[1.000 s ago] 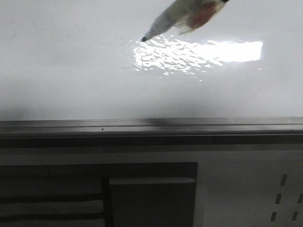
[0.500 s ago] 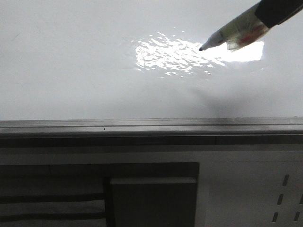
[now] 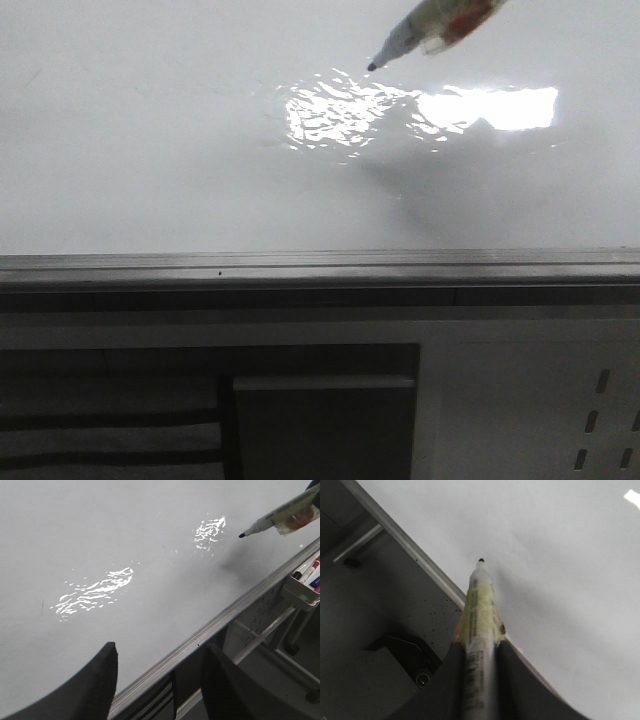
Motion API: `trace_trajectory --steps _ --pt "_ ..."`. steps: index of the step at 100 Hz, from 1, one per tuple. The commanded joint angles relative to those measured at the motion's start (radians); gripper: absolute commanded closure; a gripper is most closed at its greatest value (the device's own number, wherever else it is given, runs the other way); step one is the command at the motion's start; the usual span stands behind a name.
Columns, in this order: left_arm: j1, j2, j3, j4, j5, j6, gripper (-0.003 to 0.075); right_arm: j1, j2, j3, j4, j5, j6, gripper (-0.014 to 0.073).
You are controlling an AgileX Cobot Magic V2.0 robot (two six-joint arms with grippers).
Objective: Write number 4 on whiteboard
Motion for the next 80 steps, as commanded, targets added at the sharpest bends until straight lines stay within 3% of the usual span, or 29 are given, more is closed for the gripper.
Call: trace_trajectory --steps 1,13,80 --pt "0.004 0.006 -0.027 -0.035 -0.064 -0.011 0.0365 -0.005 -0.046 0.021 0.099 -0.170 -0.012 0.0648" --pt "0.004 0.006 -0.027 -0.035 -0.064 -0.011 0.0365 -0.008 -0.100 0.179 0.147 -0.350 -0.015 0.0648" --pt "0.004 0.006 -0.027 -0.035 -0.067 -0.011 0.0365 -0.004 0.123 0.154 0.131 -0.363 -0.012 0.0648"
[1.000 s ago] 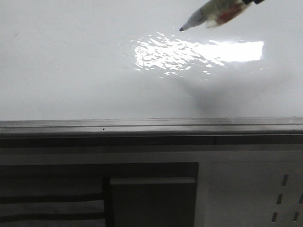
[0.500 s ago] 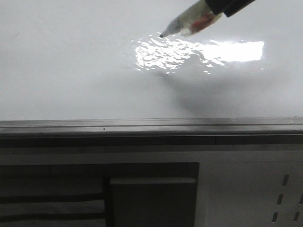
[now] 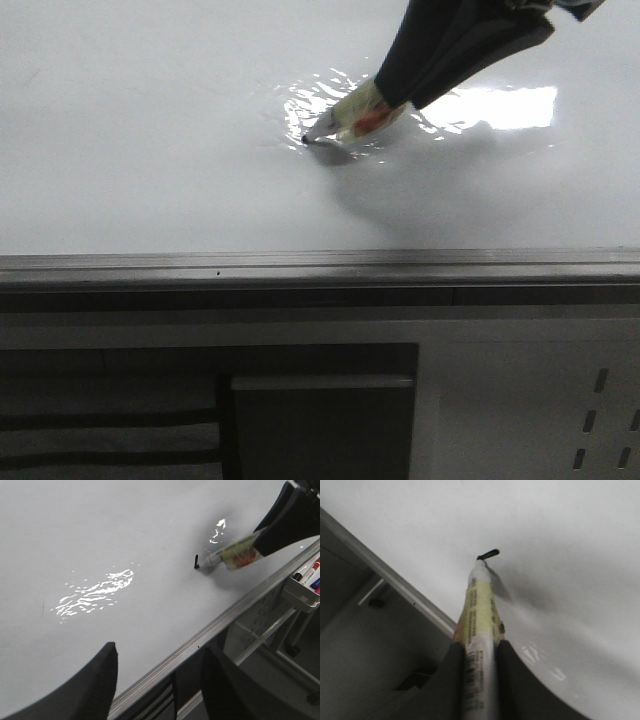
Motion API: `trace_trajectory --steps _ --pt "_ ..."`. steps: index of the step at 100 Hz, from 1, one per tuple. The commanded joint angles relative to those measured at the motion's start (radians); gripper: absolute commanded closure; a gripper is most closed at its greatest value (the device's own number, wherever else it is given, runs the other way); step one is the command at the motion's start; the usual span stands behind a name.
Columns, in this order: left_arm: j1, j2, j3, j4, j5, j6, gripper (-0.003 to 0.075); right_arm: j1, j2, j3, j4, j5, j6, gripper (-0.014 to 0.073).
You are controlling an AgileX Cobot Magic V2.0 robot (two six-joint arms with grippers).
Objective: Write number 4 on whiteboard
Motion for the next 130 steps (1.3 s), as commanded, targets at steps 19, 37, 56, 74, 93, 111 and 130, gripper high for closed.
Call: trace_trajectory --steps 19,37,56,74,93,111,130 --pt "0.004 0.006 -0.027 -0.035 -0.061 -0.010 0.0365 -0.087 -0.067 -0.027 -0.157 0.041 0.093 0.0648" --pt "0.004 0.006 -0.027 -0.035 -0.078 -0.010 0.0365 -0.087 -0.148 -0.029 -0.091 0.094 0.040 0.0648" --pt "0.004 0.006 -0.027 -0.035 -0.078 -0.010 0.0365 -0.032 -0.150 -0.041 -0.070 0.015 0.013 0.0648" --pt "0.004 0.006 -0.027 -0.035 -0.078 -0.010 0.0365 -0.042 -0.052 -0.041 -0.089 0.018 0.013 0.0648" --pt "0.004 0.010 -0.027 -0.035 -0.076 -0.004 0.0365 -0.022 -0.037 -0.045 -0.087 0.160 -0.015 0.0648" --pt "-0.026 0.074 -0.076 -0.051 0.046 0.110 0.0365 0.031 -0.174 -0.064 -0.085 0.147 -0.196 0.0648" --pt "-0.138 0.276 -0.187 -0.087 0.172 0.302 0.0365 0.107 -0.282 -0.064 -0.085 0.194 -0.457 0.0648"
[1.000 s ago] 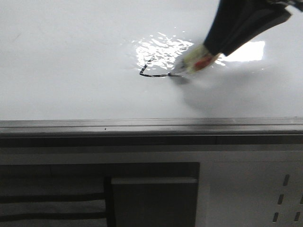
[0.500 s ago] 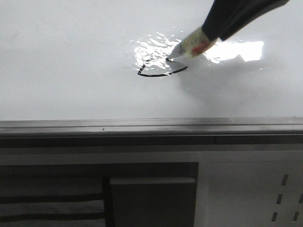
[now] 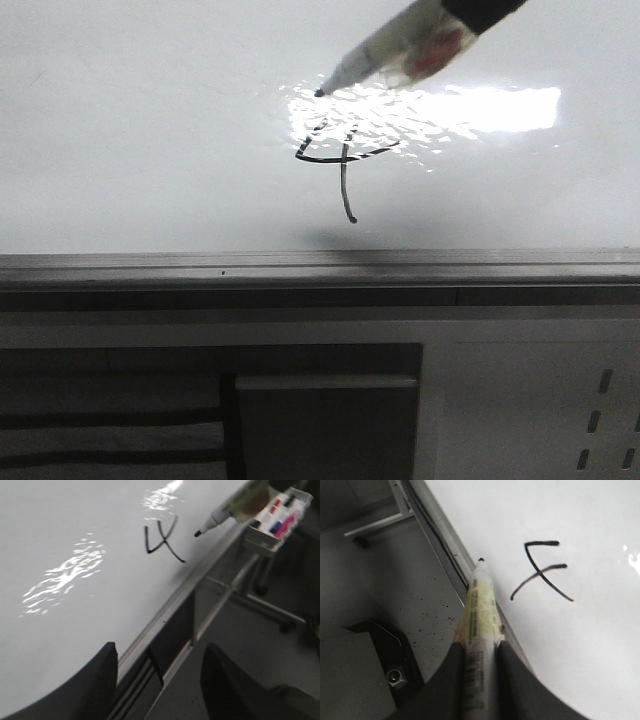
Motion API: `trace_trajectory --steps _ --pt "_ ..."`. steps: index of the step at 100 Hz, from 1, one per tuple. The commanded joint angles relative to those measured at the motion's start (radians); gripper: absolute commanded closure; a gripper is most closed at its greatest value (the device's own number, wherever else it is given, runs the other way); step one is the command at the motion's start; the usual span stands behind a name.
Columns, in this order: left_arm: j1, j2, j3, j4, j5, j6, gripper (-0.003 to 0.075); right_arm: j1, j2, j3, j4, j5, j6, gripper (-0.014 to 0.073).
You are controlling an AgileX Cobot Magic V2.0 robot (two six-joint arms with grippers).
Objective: Write number 4 on whiteboard
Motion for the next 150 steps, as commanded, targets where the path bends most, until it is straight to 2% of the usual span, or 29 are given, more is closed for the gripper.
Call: trace_trajectory --steps 1,17,29,40,58,90,97,116,130,140,150 --pt "-0.067 0.097 -0.079 -0.055 -0.001 0.081 0.0365 0.028 -0.064 -0.033 0.014 -0.027 -0.135 0.0648" --pt "-0.210 0.259 -0.179 -0.055 -0.054 0.191 0.0365 0.052 -0.106 -0.033 0.012 -0.022 -0.273 0.0648" --pt "-0.293 0.370 -0.252 -0.053 -0.129 0.253 0.0365 0.052 -0.108 -0.033 -0.012 -0.022 -0.281 0.0648" --pt "-0.342 0.440 -0.319 -0.053 -0.138 0.284 0.0365 0.052 -0.105 -0.033 -0.024 -0.009 -0.281 0.0648" --pt "-0.381 0.509 -0.388 -0.038 -0.140 0.299 0.0365 0.052 -0.105 -0.033 -0.026 -0.006 -0.281 0.0648" --pt "-0.418 0.513 -0.398 -0.031 -0.117 0.339 0.0374 0.052 -0.100 -0.033 -0.029 -0.006 -0.281 0.0648" --pt "-0.430 0.513 -0.398 -0.027 -0.117 0.354 0.0411 0.052 -0.100 -0.033 -0.029 -0.004 -0.281 0.0648" --pt "-0.430 0.513 -0.398 -0.027 -0.119 0.354 0.0589 0.052 -0.100 -0.033 -0.029 -0.007 -0.279 0.0648" --pt "-0.430 0.513 -0.398 -0.032 -0.121 0.354 0.0685 0.052 -0.100 -0.033 -0.029 0.000 -0.279 0.0648" --pt "-0.430 0.513 -0.398 -0.032 -0.121 0.354 0.0735 0.052 -0.100 -0.033 -0.029 0.009 -0.279 0.0648" --pt "-0.430 0.513 -0.398 -0.032 -0.121 0.354 0.0741 0.052 -0.100 -0.033 -0.029 0.011 -0.279 0.0642"
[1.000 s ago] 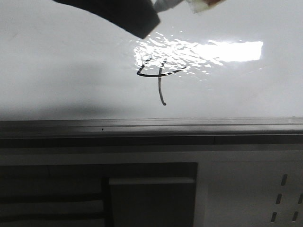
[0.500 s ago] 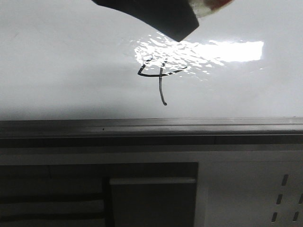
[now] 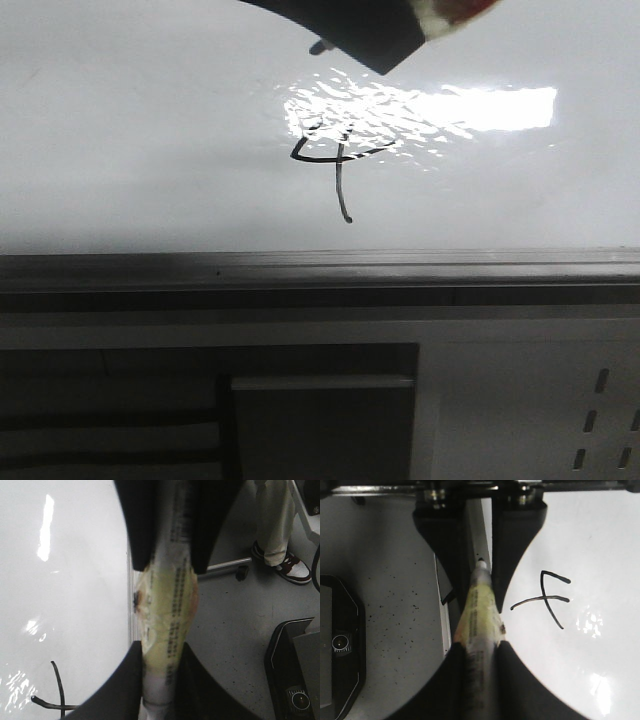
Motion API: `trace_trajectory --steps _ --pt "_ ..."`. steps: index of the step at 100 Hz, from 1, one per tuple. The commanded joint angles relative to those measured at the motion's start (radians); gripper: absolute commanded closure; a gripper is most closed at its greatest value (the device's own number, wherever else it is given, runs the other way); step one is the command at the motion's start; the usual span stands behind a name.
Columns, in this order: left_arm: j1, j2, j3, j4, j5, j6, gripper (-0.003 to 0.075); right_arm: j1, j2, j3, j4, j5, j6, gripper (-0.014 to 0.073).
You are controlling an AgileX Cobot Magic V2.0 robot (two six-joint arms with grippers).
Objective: Write number 4 on whiteboard
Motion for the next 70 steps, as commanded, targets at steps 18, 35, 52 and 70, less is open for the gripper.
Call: trace_trajectory --steps 18,35,52,70 --pt "-0.007 -0.028 -0.034 -0.043 -0.035 -0.006 0.0741 0.001 -0.012 -0.033 0.014 -0.035 -0.003 0.0418" --pt "-0.002 -0.034 -0.034 -0.043 -0.035 -0.012 0.0741 0.001 -0.036 -0.046 -0.008 -0.030 0.035 0.0162" --pt "0.040 -0.075 -0.034 -0.026 -0.035 -0.157 0.0741 0.001 -0.115 -0.096 -0.140 -0.025 0.262 0.0158" --pt "0.139 -0.154 -0.025 0.221 -0.009 -0.555 0.0741 0.001 -0.222 -0.097 -0.371 -0.001 0.611 0.0158"
